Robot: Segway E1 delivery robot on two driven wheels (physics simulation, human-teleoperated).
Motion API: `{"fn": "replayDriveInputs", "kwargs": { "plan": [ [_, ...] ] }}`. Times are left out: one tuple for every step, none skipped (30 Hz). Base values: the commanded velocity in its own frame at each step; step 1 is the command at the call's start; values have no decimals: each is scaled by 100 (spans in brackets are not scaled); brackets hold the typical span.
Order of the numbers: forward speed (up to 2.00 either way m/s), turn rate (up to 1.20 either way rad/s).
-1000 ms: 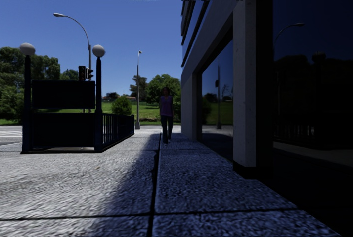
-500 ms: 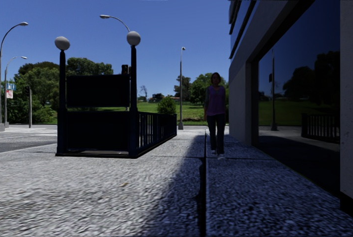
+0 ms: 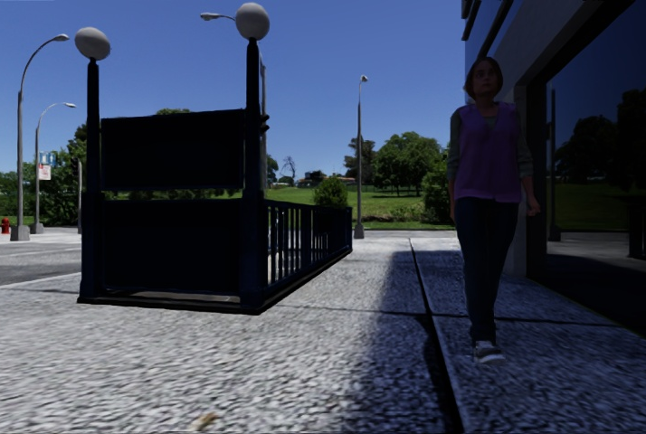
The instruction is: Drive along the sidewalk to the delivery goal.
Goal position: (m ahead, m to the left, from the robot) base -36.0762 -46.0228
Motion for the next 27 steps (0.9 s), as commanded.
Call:
{"fn": "replayDriveInputs", "kwargs": {
  "plan": [
    [200, 0],
    [200, 0],
    [200, 0],
    [200, -4],
    [200, -17],
    [200, -17],
    [200, -24],
    [200, -27],
    [200, -28],
    [200, -28],
    [200, -30],
    [200, -35],
    [200, -39],
    [200, -40],
    [200, -40],
    [200, -40],
    [200, -40],
    [200, -40],
    [200, -40],
    [200, -40],
    [200, -40],
    [200, -40],
    [200, -40],
    [200, -40],
    [200, -40],
    [200, -40],
    [200, -40]
  ]
}}
